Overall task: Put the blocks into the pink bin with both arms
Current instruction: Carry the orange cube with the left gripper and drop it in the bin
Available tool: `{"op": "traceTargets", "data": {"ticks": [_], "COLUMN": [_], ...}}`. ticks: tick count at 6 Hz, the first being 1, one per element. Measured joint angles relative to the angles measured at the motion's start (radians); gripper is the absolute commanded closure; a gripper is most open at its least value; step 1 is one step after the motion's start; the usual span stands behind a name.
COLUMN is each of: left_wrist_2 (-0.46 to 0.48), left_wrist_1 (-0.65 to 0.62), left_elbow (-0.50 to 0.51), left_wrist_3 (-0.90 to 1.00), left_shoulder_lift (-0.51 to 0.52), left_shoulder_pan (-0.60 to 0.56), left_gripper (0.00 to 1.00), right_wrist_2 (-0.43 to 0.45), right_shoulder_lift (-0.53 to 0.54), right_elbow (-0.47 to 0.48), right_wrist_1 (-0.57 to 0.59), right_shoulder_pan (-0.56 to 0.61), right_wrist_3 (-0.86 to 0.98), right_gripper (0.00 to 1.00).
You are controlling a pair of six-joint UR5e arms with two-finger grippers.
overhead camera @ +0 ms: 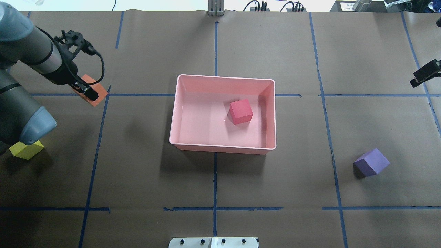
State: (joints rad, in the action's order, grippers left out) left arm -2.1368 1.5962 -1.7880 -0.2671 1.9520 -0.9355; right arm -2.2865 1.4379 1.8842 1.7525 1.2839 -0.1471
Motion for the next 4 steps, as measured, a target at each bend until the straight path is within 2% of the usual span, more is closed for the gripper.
{"op": "traceTargets", "data": {"ticks": [2,3,4], "left_wrist_2": [0.004,0.008,0.039], "left_wrist_1": [-0.146,-0.167,-0.174], "left_elbow": [-0.027,-0.017,0.012], "left_wrist_3": [-0.288,-0.463,-0.621], "left_shoulder_lift": [0.181,0.261,0.344], "left_shoulder_pan": [0.054,0.111,0.177], "left_gripper": [0.29,0.28,0.0], "right_wrist_2": [0.001,-0.001,-0.006], "right_shoulder_lift": [0.023,0.028,0.029], "right_elbow": [0.004,0.006,0.015], "right_wrist_1": [-0.021,-0.043,-0.058], "right_shoulder_pan": [-0.001,-0.004,-0.011], "right_wrist_3": [-0.005,-0.013,-0.036], "right_gripper": [0.0,0.0,0.0]}}
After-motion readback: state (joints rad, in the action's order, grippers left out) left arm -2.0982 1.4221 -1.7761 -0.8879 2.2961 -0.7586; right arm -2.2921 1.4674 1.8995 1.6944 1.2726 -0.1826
